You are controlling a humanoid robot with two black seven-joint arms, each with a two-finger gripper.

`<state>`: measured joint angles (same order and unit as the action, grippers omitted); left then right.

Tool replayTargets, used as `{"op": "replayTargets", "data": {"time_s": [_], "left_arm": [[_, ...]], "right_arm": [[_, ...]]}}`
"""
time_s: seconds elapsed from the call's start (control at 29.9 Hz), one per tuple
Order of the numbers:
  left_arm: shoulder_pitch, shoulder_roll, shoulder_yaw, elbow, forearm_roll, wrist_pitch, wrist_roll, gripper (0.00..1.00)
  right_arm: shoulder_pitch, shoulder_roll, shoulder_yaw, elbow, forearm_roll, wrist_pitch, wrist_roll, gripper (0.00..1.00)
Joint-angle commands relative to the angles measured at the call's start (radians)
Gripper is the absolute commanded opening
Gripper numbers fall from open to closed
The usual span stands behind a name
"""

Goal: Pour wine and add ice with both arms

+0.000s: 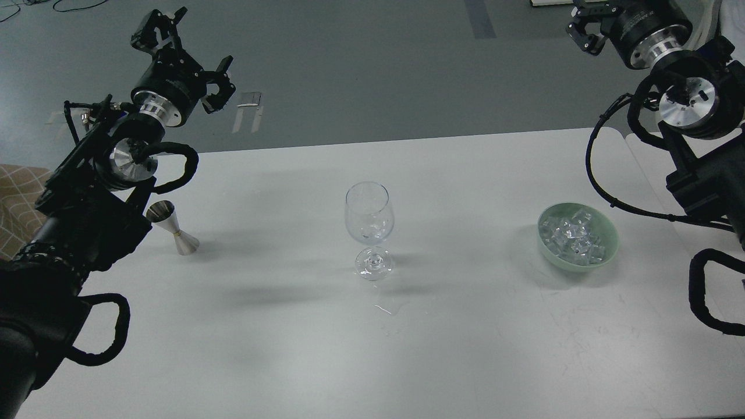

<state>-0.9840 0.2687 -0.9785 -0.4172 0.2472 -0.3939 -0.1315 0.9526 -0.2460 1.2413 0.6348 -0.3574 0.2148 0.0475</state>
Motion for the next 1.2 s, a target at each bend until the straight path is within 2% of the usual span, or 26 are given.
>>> {"op": "replayTargets", "data": {"time_s": [0.0, 1.17], "left_arm": [[-0.004, 0.012, 0.000, 0.000, -0.006, -0.016, 0.001, 0.99], [0.018, 0.018, -0.006, -0.018, -0.035, -0.034, 0.001, 1.00]], "right_arm": [[0.002, 0.005, 0.001, 0.000, 0.000, -0.003, 0.000, 1.00], [0.017, 0.010, 0.004, 0.008, 0.000, -0.006, 0.000, 1.00]]}}
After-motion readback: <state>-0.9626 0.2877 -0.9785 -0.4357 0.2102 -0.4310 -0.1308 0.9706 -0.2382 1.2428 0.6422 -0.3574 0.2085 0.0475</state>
